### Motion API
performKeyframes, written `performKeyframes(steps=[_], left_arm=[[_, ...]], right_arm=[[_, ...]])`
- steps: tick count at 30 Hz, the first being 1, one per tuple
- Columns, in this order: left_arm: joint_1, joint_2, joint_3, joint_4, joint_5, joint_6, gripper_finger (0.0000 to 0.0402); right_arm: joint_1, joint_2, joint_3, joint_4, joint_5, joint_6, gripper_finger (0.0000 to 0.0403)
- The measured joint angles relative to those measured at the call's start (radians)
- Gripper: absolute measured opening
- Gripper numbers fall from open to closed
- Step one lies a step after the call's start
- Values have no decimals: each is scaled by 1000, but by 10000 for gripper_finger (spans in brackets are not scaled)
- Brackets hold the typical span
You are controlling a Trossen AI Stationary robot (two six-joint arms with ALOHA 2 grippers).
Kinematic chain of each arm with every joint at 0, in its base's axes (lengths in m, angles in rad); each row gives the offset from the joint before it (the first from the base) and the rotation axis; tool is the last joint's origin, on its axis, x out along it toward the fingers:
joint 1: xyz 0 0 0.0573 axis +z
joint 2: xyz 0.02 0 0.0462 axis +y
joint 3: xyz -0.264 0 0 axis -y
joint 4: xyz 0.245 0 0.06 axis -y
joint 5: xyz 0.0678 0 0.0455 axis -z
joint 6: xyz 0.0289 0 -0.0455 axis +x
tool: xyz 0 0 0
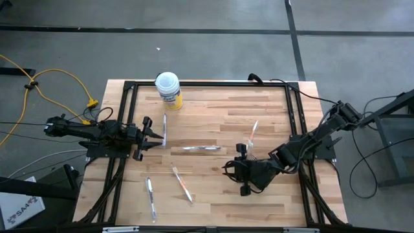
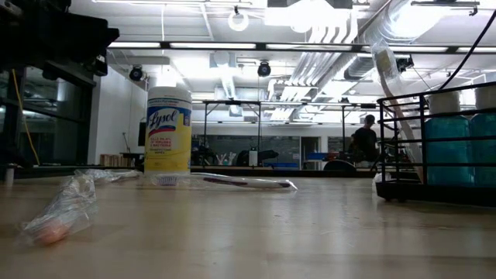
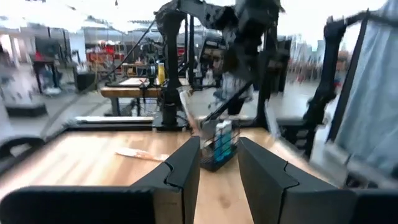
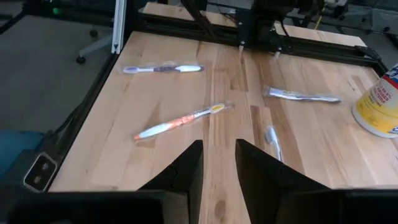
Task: Pick & Place toothbrushing station
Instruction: Put the left orange toothbrush into the wire organizer
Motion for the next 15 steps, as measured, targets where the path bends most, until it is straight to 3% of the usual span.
performKeyframes(steps=[6, 15], left_arm=[[-26, 46, 60, -166, -25, -185, 103], [-203, 326, 246, -185, -287, -326, 103]], right_arm=[[-25, 0, 0, 9, -1, 28, 86], [-55, 0, 0, -8, -3, 23, 86]])
